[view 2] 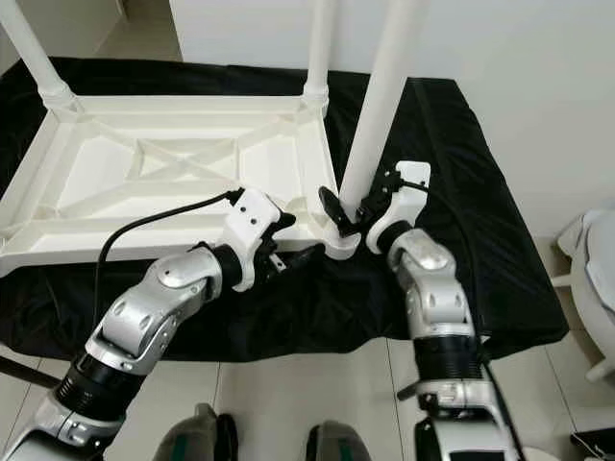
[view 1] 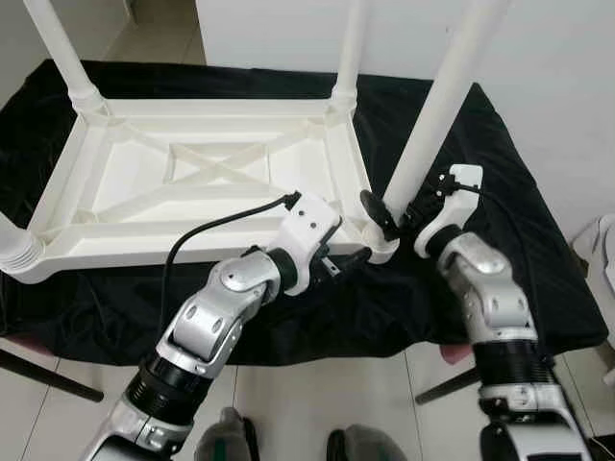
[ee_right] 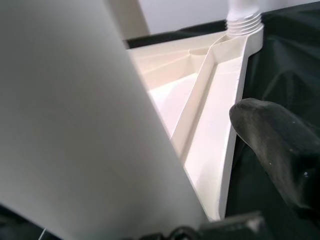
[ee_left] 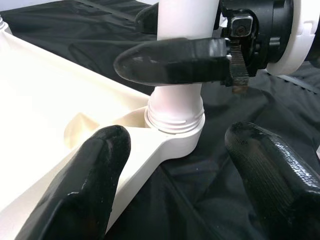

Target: Building children table

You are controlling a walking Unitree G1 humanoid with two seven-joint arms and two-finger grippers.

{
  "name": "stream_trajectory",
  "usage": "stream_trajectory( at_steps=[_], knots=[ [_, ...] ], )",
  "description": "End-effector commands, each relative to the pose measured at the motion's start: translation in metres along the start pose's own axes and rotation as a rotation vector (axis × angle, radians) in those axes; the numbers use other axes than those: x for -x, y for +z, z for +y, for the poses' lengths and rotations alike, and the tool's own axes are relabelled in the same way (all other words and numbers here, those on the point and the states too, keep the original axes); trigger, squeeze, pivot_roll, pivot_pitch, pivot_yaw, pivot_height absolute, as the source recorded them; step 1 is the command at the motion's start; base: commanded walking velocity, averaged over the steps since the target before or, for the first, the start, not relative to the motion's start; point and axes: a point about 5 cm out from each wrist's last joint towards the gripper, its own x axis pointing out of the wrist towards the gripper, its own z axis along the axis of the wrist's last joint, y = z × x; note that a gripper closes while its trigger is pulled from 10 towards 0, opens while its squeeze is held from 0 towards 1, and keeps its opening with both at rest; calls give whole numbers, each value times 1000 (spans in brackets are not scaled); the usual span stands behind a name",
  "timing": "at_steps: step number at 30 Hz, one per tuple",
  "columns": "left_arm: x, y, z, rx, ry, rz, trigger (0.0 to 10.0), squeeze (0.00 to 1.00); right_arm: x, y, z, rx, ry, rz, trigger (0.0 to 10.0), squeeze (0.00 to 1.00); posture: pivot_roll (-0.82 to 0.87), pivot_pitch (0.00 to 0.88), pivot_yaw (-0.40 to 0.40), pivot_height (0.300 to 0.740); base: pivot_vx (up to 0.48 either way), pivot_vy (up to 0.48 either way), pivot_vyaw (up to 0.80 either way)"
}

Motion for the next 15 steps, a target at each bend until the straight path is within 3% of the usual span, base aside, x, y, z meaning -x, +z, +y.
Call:
stream_trajectory(
  at_steps=[1, 6, 15],
  knots=[
    [2, 0, -5, -8, -36, 1, 10000, 0, -2, -8, 1, 16, 99, 34, 10000, 0, -141, 20, -11, 740, 0, 0, 0],
    [4, -1, -6, -11, -40, 4, 10000, 0, -9, -16, 1, 44, 199, 75, 10000, 0, -130, 22, -15, 740, 0, 0, 0],
    [6, -1, -6, -11, -33, 5, 10000, 0, -22, -23, -5, 88, 190, 95, 10000, 0, -109, 24, -21, 740, 0, 0, 0]
  ],
)
